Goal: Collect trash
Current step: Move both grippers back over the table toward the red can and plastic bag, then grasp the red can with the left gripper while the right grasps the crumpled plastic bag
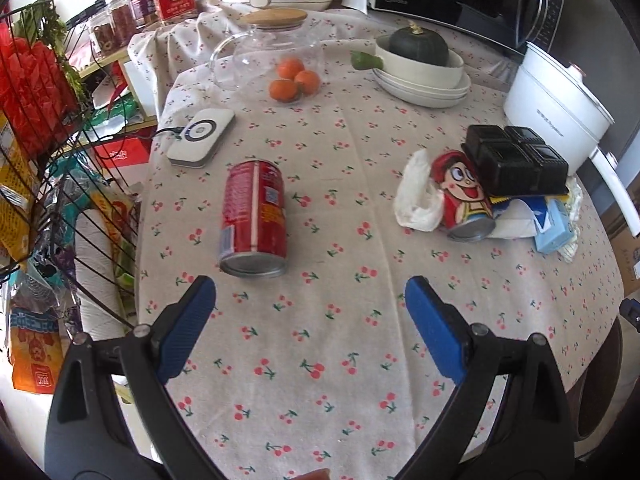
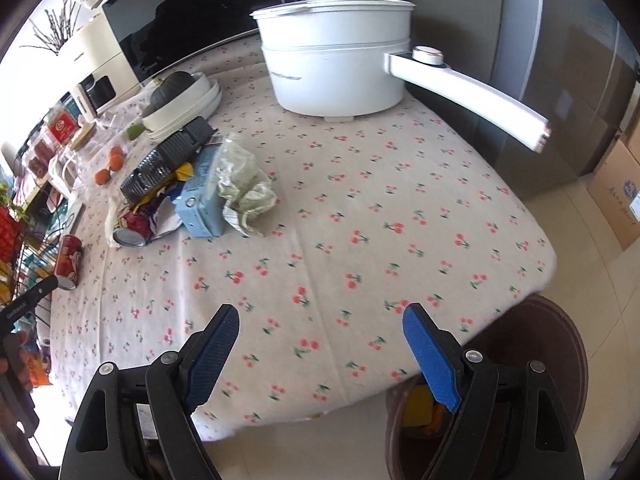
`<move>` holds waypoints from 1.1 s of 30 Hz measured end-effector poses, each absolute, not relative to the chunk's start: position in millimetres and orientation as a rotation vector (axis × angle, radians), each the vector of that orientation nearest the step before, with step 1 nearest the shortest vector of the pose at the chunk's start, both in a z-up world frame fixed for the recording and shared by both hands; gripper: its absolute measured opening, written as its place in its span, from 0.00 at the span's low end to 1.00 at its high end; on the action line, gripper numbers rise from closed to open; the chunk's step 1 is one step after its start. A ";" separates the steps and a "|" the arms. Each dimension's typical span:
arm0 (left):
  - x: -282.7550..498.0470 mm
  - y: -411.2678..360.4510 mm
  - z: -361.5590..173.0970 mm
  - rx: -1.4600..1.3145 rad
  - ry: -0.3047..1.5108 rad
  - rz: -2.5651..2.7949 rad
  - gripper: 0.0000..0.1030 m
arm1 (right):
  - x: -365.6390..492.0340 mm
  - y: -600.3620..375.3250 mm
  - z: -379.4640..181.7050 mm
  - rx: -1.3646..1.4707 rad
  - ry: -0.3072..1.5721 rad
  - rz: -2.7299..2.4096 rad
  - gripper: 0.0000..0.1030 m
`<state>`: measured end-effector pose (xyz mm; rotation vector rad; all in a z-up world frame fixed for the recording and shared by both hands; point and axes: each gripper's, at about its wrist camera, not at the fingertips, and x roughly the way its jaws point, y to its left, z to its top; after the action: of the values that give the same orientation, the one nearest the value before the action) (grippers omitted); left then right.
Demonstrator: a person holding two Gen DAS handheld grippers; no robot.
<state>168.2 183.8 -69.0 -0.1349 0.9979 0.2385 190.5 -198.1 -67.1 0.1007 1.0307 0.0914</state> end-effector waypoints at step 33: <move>205.5 245.9 -124.4 -0.405 1.129 0.313 0.54 | 294.2 -146.4 -123.7 0.192 1.020 0.121 0.61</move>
<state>205.5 245.9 -124.4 -0.4055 1.1289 0.3127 294.2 -146.4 -123.7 0.1923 1.0198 0.1211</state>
